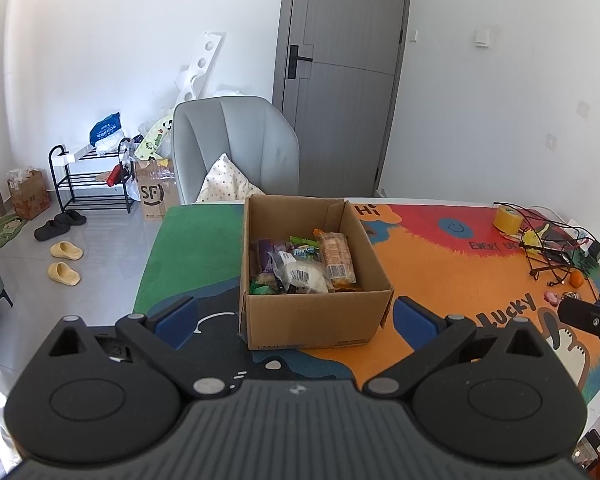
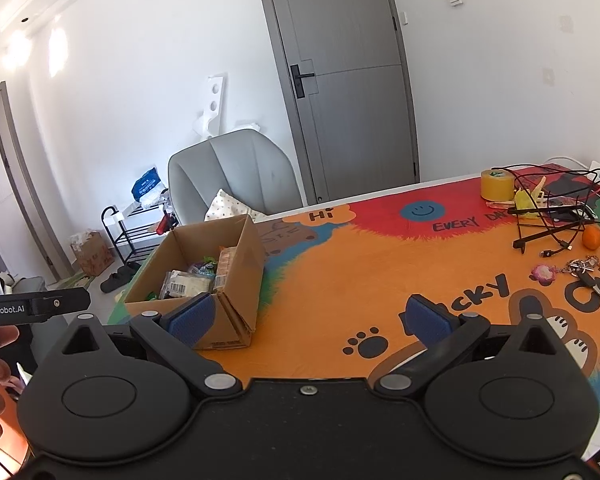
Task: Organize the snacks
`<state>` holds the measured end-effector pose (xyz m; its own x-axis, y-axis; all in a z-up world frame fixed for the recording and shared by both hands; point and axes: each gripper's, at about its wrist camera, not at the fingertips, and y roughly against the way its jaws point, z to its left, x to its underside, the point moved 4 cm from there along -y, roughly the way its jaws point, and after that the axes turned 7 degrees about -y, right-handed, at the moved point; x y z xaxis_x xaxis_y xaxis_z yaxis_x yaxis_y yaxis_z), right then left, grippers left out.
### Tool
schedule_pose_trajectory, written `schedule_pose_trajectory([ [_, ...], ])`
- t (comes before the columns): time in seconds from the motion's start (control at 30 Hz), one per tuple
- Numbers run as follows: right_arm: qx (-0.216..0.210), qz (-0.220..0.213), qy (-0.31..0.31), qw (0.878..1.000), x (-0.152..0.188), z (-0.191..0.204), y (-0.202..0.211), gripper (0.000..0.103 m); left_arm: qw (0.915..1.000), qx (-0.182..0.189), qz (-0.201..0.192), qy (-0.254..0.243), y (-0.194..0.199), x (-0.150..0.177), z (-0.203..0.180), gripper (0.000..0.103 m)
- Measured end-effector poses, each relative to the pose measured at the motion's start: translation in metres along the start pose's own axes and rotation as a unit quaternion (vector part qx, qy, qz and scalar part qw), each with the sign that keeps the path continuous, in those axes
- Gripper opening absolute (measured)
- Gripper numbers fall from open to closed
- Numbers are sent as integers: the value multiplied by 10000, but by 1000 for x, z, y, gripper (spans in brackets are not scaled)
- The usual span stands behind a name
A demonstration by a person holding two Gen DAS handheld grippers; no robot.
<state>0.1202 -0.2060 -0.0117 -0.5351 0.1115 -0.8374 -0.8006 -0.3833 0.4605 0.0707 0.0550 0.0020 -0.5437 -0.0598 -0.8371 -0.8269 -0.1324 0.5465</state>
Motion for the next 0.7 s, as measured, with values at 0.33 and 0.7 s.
schedule_pose_trajectory([
  [0.33,-8,11,17,10000,0,2,1,103,10000,-30,31,30,-1,2,2,103],
  [0.7,-9,44,26,10000,1,3,0,103,10000,-16,58,6,-1,3,3,103],
])
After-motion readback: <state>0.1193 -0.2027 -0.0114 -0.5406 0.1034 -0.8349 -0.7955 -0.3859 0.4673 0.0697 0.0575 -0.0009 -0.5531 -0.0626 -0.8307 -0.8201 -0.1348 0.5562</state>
